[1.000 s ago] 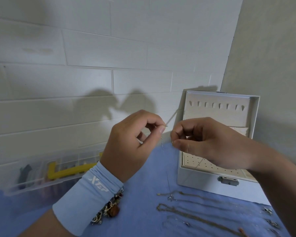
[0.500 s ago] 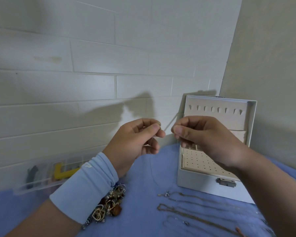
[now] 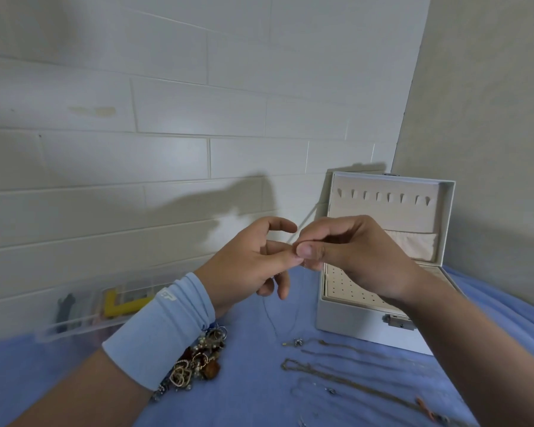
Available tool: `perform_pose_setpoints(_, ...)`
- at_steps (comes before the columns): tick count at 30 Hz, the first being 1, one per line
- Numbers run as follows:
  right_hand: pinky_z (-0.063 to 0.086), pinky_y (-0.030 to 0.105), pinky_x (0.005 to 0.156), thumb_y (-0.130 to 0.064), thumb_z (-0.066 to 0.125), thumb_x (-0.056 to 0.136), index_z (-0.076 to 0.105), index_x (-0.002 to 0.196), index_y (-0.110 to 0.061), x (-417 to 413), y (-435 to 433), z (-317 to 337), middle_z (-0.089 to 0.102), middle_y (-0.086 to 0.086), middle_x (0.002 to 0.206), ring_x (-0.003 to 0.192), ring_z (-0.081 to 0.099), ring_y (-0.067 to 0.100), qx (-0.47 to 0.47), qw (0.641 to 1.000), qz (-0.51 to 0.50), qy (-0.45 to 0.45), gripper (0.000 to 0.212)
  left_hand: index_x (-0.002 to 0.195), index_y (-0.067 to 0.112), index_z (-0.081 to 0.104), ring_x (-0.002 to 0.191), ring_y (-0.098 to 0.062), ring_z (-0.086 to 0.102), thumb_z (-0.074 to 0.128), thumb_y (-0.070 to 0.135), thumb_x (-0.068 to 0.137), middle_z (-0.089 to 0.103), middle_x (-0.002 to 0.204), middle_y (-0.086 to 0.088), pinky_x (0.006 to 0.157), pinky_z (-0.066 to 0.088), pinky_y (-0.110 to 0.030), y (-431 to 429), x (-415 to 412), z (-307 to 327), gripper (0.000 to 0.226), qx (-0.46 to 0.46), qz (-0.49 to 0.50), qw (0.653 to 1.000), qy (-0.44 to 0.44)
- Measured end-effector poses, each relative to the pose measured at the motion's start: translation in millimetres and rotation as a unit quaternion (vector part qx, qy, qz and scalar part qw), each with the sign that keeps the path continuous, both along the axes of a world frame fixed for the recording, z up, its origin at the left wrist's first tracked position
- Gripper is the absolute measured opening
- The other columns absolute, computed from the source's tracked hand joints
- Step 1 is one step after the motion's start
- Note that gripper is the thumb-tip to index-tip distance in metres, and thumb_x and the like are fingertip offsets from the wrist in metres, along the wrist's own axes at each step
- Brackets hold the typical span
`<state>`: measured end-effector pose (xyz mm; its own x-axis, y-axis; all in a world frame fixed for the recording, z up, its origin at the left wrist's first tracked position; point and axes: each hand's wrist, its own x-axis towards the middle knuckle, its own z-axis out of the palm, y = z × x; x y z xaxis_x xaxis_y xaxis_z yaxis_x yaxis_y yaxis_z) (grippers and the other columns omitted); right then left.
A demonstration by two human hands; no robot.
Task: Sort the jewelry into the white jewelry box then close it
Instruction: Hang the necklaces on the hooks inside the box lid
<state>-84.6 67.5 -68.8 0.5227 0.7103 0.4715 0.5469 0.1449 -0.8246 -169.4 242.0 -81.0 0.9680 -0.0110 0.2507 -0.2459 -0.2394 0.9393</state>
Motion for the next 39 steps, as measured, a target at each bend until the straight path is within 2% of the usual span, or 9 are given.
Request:
perform_pose_setpoints(6, 0.049, 0.027, 0.063, -0.005, 0.076, 0.084, 0.079, 0.084, -0.004, 2, 4, -4, 0.064, 0.013, 0.058, 0.060, 0.055, 0.022, 0.004, 0.998, -0.054, -0.025, 0.003, 0.124, 0.014, 0.048, 0.046, -0.011, 0.050, 0.060, -0.002, 0.093, 0.071, 0.071, -0.003, 0.044, 0.033, -0.019, 0, -1, -2, 0.037, -0.016, 0.002, 1.000, 0.002)
perform_pose_setpoints(9, 0.044, 0.029, 0.056, -0.010, 0.078, 0.085, 0.081, 0.079, -0.016, 3, 6, -5, 0.071, 0.006, 0.064, 0.059, 0.052, 0.024, -0.023, 0.992, -0.109, -0.059, 0.008, 0.116, 0.014, 0.057, 0.047, -0.014, 0.051, 0.062, -0.004, 0.090, 0.073, 0.086, -0.017, 0.045, 0.037, -0.020, -2, 1, -4, 0.032, -0.013, 0.035, 0.999, 0.004)
perform_pose_setpoints(11, 0.040, 0.022, 0.052, -0.013, 0.078, 0.086, 0.080, 0.078, -0.019, 4, 6, -6, 0.066, -0.003, 0.057, 0.054, 0.047, 0.015, -0.050, 0.987, -0.142, -0.057, 0.010, 0.108, 0.018, 0.059, 0.048, -0.013, 0.052, 0.064, 0.000, 0.090, 0.077, 0.087, -0.003, 0.049, 0.044, -0.024, -1, 4, -7, 0.025, 0.069, 0.081, 0.994, -0.036)
perform_pose_setpoints(14, 0.033, 0.019, 0.048, -0.018, 0.079, 0.086, 0.080, 0.076, -0.018, 6, 5, -7, 0.055, -0.001, 0.052, 0.050, 0.039, 0.015, -0.092, 0.978, -0.186, 0.001, 0.010, 0.095, 0.023, 0.063, 0.049, -0.012, 0.049, 0.066, 0.006, 0.088, 0.074, 0.080, 0.018, 0.056, 0.048, -0.022, 4, 9, -15, 0.019, 0.227, 0.160, 0.950, -0.145)
perform_pose_setpoints(23, 0.041, 0.021, 0.053, -0.026, 0.076, 0.088, 0.080, 0.086, -0.007, 6, -3, -4, 0.069, 0.001, 0.072, 0.051, 0.041, 0.013, -0.212, 0.970, -0.099, 0.073, 0.019, 0.083, 0.016, 0.072, 0.060, -0.005, 0.050, 0.070, 0.001, 0.084, 0.060, 0.071, 0.017, 0.062, 0.036, -0.008, 11, 13, -19, 0.015, 0.334, 0.126, 0.884, -0.302)
perform_pose_setpoints(26, 0.042, 0.023, 0.054, -0.025, 0.075, 0.090, 0.080, 0.083, -0.012, 5, -3, -3, 0.066, 0.000, 0.071, 0.052, 0.041, 0.013, -0.239, 0.966, -0.056, 0.082, 0.016, 0.083, 0.013, 0.072, 0.062, -0.001, 0.049, 0.066, -0.006, 0.081, 0.066, 0.081, 0.004, 0.062, 0.037, -0.011, 10, 15, -21, 0.020, 0.331, 0.103, 0.881, -0.321)
perform_pose_setpoints(30, 0.039, 0.024, 0.053, -0.027, 0.072, 0.086, 0.079, 0.080, -0.014, 8, -4, -6, 0.060, 0.001, 0.072, 0.049, 0.035, 0.011, -0.217, 0.959, -0.003, 0.181, 0.015, 0.082, 0.013, 0.076, 0.059, -0.015, 0.057, 0.067, -0.007, 0.079, 0.070, 0.091, 0.005, 0.054, 0.048, -0.028, 11, 15, -23, 0.022, 0.242, 0.083, 0.908, -0.333)
perform_pose_setpoints(36, 0.030, 0.017, 0.046, -0.028, 0.069, 0.082, 0.077, 0.081, -0.015, 14, -5, -9, 0.054, -0.004, 0.072, 0.049, 0.028, 0.007, -0.186, 0.930, 0.037, 0.314, 0.015, 0.097, 0.017, 0.080, 0.064, -0.008, 0.055, 0.087, 0.017, 0.071, 0.071, 0.099, 0.011, 0.059, 0.042, -0.013, 12, 15, -24, 0.027, 0.258, 0.088, 0.887, -0.372)
perform_pose_setpoints(39, 0.029, 0.015, 0.043, -0.027, 0.070, 0.081, 0.073, 0.078, -0.013, 14, -3, -10, 0.054, -0.003, 0.072, 0.048, 0.029, 0.006, -0.173, 0.919, 0.053, 0.349, 0.015, 0.091, 0.012, 0.081, 0.077, -0.005, 0.067, 0.085, 0.013, 0.075, 0.074, 0.094, 0.007, 0.059, 0.051, -0.022, 8, 16, -29, 0.016, 0.234, 0.126, 0.869, -0.418)
